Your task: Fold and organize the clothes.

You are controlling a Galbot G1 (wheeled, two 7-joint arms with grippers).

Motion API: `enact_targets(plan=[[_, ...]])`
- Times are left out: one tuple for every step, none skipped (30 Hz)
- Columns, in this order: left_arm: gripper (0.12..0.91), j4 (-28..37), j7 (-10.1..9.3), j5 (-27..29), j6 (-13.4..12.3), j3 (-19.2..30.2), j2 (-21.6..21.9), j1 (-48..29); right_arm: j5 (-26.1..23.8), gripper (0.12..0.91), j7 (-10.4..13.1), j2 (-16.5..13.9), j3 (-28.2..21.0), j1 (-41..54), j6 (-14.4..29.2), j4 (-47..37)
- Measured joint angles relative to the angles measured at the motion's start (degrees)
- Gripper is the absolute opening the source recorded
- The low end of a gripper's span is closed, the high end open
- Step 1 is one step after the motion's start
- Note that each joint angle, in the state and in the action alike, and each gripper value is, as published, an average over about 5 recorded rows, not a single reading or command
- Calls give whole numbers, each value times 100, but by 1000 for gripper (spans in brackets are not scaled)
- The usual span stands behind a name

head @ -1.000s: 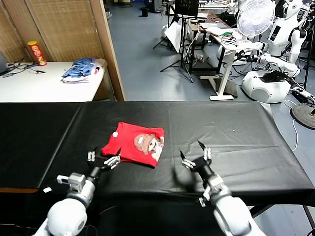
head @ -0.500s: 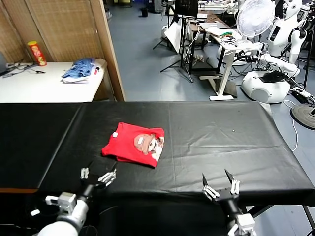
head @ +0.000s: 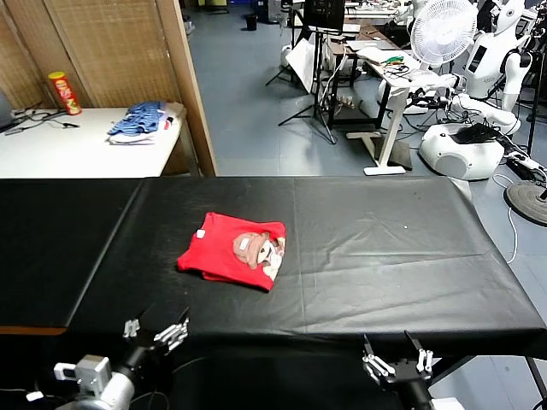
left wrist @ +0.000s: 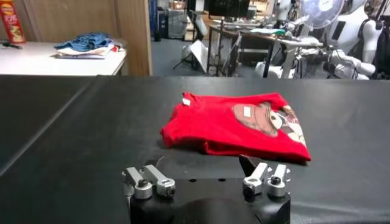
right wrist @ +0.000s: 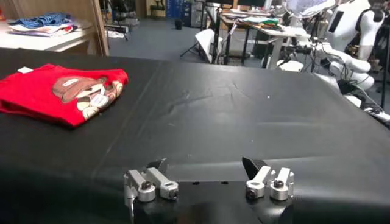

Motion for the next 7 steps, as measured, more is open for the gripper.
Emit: enact_targets(plan=[[798, 0, 10, -1, 2, -9, -6, 5, 0, 798, 0, 1, 3, -14, -4, 12], [798, 1, 20, -2, 3, -18, -11, 9, 0, 798, 0, 1, 5, -26, -8, 23], [798, 1, 30, -3, 4, -26, -14, 11, 0, 798, 0, 2, 7, -37, -10, 33], [798, 2, 42, -3, 5, -33, -16, 14, 0, 798, -1, 2, 8, -45, -12, 40], [798, 3, 53, -4, 6, -40, -16, 16, 0, 798, -2, 2, 10, -52, -14, 47], [798, 3, 58, -4, 7, -44, -16, 18, 0, 798, -3, 3, 10, -55, -15, 50], [798, 4, 64, -4, 7, -47, -16, 19, 0, 798, -3, 3, 11, -58, -16, 53]])
